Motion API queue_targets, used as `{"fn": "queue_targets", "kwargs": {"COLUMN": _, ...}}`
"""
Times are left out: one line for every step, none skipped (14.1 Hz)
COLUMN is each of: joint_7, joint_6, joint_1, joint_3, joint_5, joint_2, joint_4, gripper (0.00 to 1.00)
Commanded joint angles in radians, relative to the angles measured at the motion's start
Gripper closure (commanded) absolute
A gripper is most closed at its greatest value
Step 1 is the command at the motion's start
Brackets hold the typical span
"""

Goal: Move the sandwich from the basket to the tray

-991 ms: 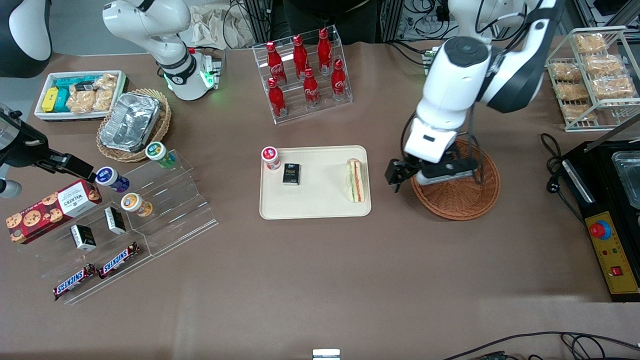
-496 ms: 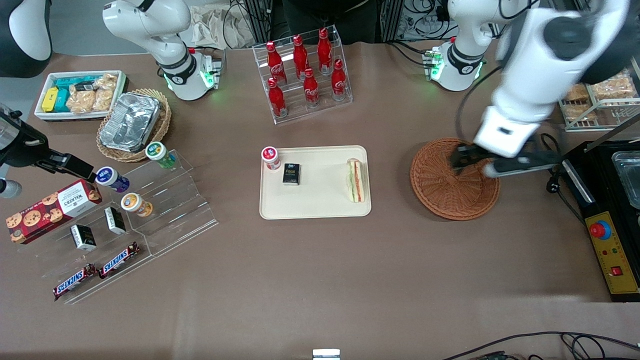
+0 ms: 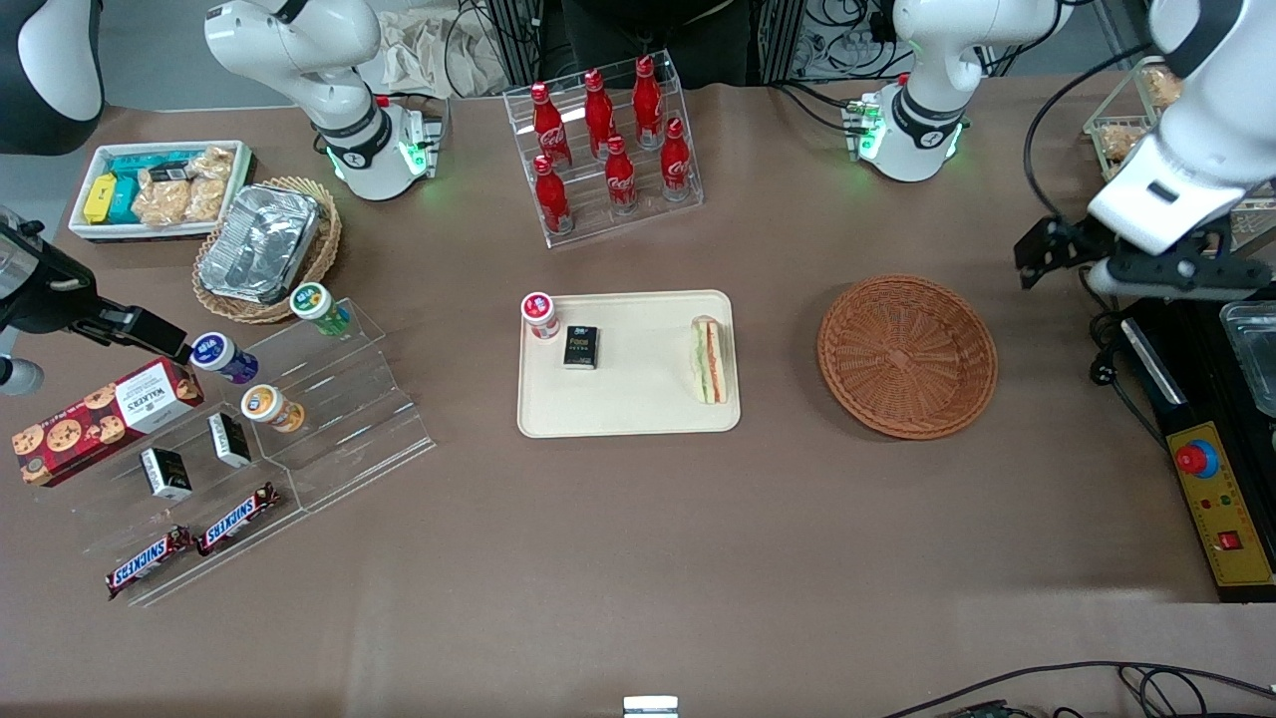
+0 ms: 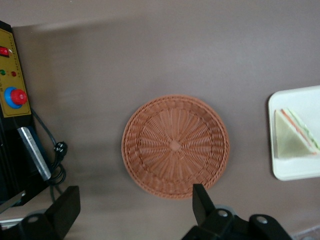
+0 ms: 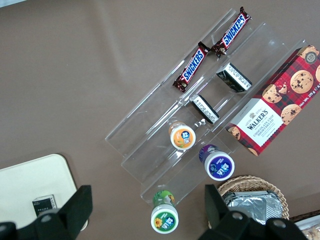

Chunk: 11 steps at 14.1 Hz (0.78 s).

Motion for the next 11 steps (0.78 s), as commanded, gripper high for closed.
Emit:
{"fn": "queue_targets", "kwargs": {"joint_7": 0.034, "joint_6": -0.048, "joint_1": -0.012, "joint_3": 0.006, "joint_5": -0.001, "joint_2": -0.040, "joint_4": -0.002, "gripper": 0.00}}
{"fn": "queue_targets", "kwargs": {"joint_7": 0.035, "joint_6": -0.062, "joint_1": -0.012, "joint_3": 0.006, "joint_5": 0.002, "joint_2": -0.060, "joint_4": -0.011, "gripper": 0.00}}
{"fn": "queue_targets", "kwargs": {"joint_7": 0.034, "joint_6": -0.071, "joint_1": -0.012, "joint_3": 0.006, "joint_5": 0.002, "joint_2": -0.065, "joint_4": -0.016, "gripper": 0.00}}
{"fn": "queue_targets", "kwargs": {"joint_7": 0.031, "joint_6": -0.073, "joint_1": -0.012, "joint_3": 0.006, "joint_5": 0.002, "joint_2": -0.068, "joint_4": -0.019, "gripper": 0.00}}
{"fn": "queue_targets", "kwargs": {"joint_7": 0.029, "joint_6": -0.065, "joint_1": -0.012, "joint_3": 0.006, "joint_5": 0.000, "joint_2": -0.068, "joint_4": -0.033, "gripper": 0.00}}
{"fn": "queue_targets", "kwargs": {"joint_7": 0.031, "joint_6": -0.046, "joint_1": -0.012, "joint_3": 0.006, "joint_5": -0.007, "joint_2": -0.065, "joint_4": -0.051, "gripper": 0.00}}
{"fn": "queue_targets", "kwargs": {"joint_7": 0.031, "joint_6": 0.002, "joint_1": -0.012, "joint_3": 0.006, "joint_5": -0.007, "joint_2": -0.056, "joint_4": -0.059, "gripper": 0.00}}
{"fn": "queue_targets", "kwargs": {"joint_7": 0.026, "joint_6": 0.034, "joint_1": -0.012, "joint_3": 0.004, "joint_5": -0.007, "joint_2": -0.021, "joint_4": -0.048, "gripper": 0.00}}
{"fn": "queue_targets", "kwargs": {"joint_7": 0.020, "joint_6": 0.040, "joint_1": -0.014, "joint_3": 0.004, "joint_5": -0.007, "joint_2": 0.013, "joint_4": -0.026, "gripper": 0.00}}
{"fn": "queue_targets", "kwargs": {"joint_7": 0.020, "joint_6": 0.040, "joint_1": -0.020, "joint_3": 0.004, "joint_5": -0.007, "joint_2": 0.045, "joint_4": 0.014, "gripper": 0.00}}
{"fn": "queue_targets", "kwargs": {"joint_7": 0.032, "joint_6": 0.030, "joint_1": -0.023, "joint_3": 0.004, "joint_5": -0.001, "joint_2": 0.073, "joint_4": 0.060, "gripper": 0.00}}
